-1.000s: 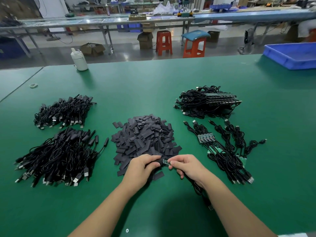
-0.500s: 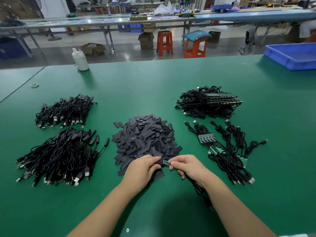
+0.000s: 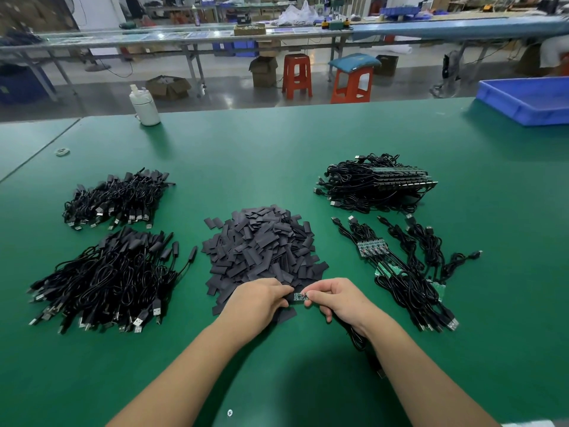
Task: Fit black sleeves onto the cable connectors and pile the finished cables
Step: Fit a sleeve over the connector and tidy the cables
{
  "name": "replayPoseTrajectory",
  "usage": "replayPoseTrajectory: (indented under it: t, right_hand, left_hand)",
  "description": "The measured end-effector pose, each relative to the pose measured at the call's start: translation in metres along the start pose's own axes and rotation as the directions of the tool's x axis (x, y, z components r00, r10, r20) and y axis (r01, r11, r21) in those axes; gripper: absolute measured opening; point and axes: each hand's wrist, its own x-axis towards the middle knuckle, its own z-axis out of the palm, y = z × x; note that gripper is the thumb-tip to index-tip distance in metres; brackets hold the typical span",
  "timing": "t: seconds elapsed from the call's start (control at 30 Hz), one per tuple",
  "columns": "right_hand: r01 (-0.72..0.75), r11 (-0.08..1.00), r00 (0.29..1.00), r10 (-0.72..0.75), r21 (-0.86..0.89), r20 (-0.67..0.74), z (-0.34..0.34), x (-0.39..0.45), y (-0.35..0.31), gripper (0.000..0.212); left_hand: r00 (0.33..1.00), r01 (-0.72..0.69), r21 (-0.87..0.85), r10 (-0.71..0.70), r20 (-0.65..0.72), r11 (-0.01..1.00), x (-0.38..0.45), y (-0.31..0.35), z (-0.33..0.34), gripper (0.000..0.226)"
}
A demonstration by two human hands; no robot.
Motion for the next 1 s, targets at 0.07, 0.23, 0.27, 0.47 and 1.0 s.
replayPoseTrajectory:
  t: [0.07,0.23,0.27,0.47,1.0]
  right_hand:
    - [-0.003,1.0,1.0,0.003,0.014,-0.003,0.0,0.0,0.001,0.011]
    - [-0.016,1.0,1.0,0.017,0.019,-0.022,-0.001,0.001,0.001,0.012]
    - [-0.016,1.0,1.0,0.017,0.023,-0.026,0.0,0.001,0.001,0.012]
    - [-0.015,0.998,1.0,0.017,0.068,-0.019,-0.002,0.0,-0.001,0.011]
    - [-0.016,0.999,1.0,0.015,0.041,0.014,0.001,-0.002,-0.004,0.014]
  left_hand:
    - [1.0,-0.004,0.005,0.004,-0.001,1.0,0.002,0.001,-0.001,0.033]
    - [0.999,-0.025,0.026,0.026,-0.028,0.999,0.003,-0.001,-0.001,0.034]
    - [0.999,-0.034,0.038,0.035,-0.036,0.999,0.003,0.0,-0.001,0.034]
    - [0.998,0.018,-0.033,-0.02,-0.067,0.999,0.003,0.008,0.001,0.037]
    - [0.972,0.018,-0.332,-0.095,-0.216,0.943,0.0,0.024,0.02,0.013]
